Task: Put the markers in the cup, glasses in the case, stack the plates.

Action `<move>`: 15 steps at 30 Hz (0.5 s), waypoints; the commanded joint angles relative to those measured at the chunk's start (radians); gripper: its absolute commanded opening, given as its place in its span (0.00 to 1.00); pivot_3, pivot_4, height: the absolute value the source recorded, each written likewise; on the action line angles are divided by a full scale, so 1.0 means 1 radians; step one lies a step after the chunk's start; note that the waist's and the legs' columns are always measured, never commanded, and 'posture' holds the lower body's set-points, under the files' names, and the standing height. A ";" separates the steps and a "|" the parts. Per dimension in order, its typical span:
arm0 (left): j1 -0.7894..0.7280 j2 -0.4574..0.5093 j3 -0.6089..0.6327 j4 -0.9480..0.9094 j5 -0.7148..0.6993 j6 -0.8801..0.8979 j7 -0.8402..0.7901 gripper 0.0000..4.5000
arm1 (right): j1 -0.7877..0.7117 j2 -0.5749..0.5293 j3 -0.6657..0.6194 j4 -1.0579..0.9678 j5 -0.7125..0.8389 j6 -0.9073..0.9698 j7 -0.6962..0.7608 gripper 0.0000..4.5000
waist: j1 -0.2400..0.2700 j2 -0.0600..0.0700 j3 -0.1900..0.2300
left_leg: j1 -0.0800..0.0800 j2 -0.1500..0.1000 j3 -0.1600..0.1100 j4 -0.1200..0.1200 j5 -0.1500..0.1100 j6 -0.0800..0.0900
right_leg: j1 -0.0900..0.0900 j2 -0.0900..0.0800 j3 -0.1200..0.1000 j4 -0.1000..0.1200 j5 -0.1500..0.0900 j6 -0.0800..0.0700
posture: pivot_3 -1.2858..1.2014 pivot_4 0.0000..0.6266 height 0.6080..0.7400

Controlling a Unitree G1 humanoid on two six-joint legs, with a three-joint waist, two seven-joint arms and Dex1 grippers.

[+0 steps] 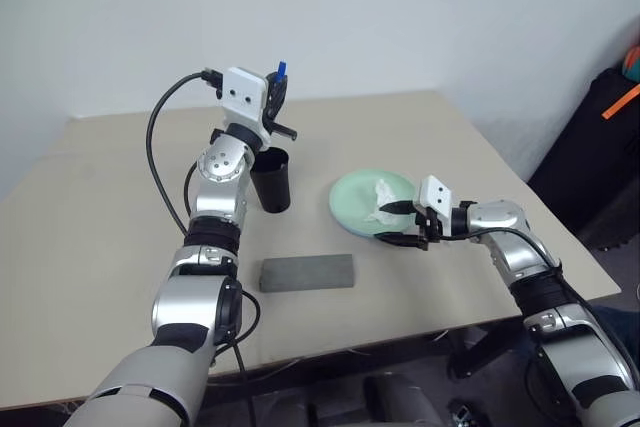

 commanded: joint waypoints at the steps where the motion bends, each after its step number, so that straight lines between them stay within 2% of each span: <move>1: -0.055 0.004 0.010 0.084 -0.013 -0.087 0.010 0.02 | 0.014 -0.024 -0.041 -0.069 0.020 0.015 -0.015 0.68 | 0.000 0.000 0.000 | 0.000 0.000 0.000 0.000 0.000 0.000 | 0.000 0.000 0.000 0.000 0.000 0.000 | 0.52 0.00 1.00; 11: -0.101 -0.011 0.011 0.256 -0.008 -0.161 0.039 0.02 | 0.035 -0.048 -0.078 -0.126 0.045 0.064 -0.034 0.68 | 0.001 0.000 0.000 | 0.000 0.000 0.000 0.001 0.000 0.000 | 0.000 0.000 0.000 0.000 0.000 0.000 | 0.52 0.00 1.00; 15: -0.109 -0.010 0.005 0.286 0.002 -0.170 0.060 0.02 | 0.016 -0.036 -0.142 -0.189 0.178 0.230 -0.018 0.68 | 0.000 0.000 0.000 | 0.000 0.000 0.000 0.001 0.000 0.000 | 0.000 0.000 0.000 0.000 0.000 0.000 | 0.52 0.00 1.00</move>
